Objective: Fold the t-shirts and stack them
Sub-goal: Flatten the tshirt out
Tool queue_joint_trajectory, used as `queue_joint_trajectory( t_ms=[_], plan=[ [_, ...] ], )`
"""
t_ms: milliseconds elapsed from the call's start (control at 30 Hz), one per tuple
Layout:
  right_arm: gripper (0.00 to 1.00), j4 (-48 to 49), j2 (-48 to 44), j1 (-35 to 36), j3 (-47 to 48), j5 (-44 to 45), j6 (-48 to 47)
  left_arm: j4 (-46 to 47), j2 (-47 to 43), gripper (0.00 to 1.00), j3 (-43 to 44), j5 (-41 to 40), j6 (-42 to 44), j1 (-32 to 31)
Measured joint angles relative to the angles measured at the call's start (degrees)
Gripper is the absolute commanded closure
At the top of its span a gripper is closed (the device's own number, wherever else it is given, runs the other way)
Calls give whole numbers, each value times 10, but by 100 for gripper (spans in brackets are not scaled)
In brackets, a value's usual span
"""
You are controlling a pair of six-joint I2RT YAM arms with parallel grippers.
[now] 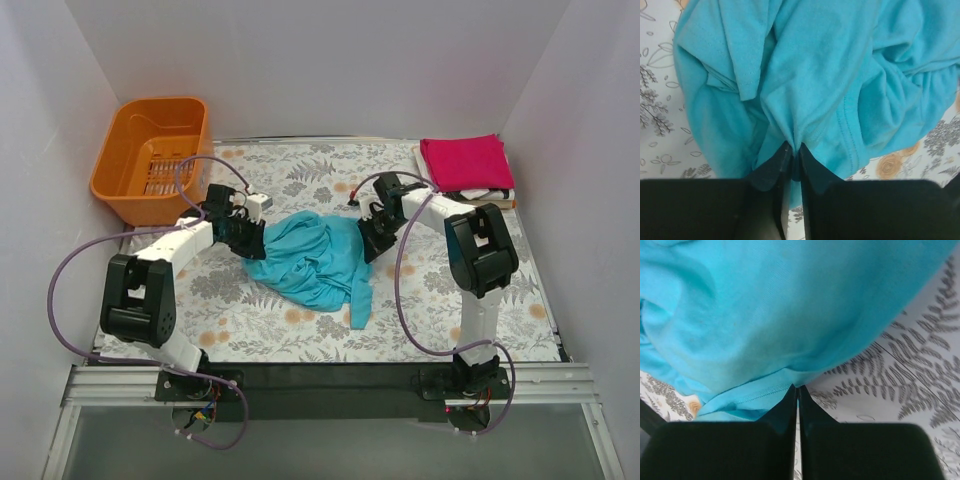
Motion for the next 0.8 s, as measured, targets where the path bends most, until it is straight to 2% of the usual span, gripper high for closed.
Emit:
queue_joint_trajectory(
  t_ms=[33,233,333,367,400,433,467,633,800],
  plan=[
    [99,-1,-1,-2,-2,5,1,-6,-2,100,1,0,3,-1],
    [99,-4,-85,-35,-93,49,-48,-83,-71,100,-13,5,73,-1],
    [99,-30,-158,-60,-146,77,-90,-149,-128,55,-26,11,134,-1],
    [98,-38,-181,-66,-158,86,-104,-168,-136,49,-26,15,148,-1],
    [79,-49,-200,-69,-165,93,-120,-186,-142,41,-26,19,162,-1],
    [53,-61,-212,-69,-166,96,-130,-197,-143,39,-26,23,171,-2],
    [48,-69,-217,-68,-162,99,-137,-200,-141,39,-26,27,169,-2],
    [46,-101,-179,-72,-82,103,-158,-167,-66,39,42,36,118,-2],
    [51,-100,-114,-85,42,106,-154,-75,63,38,131,23,42,-3]
  ],
)
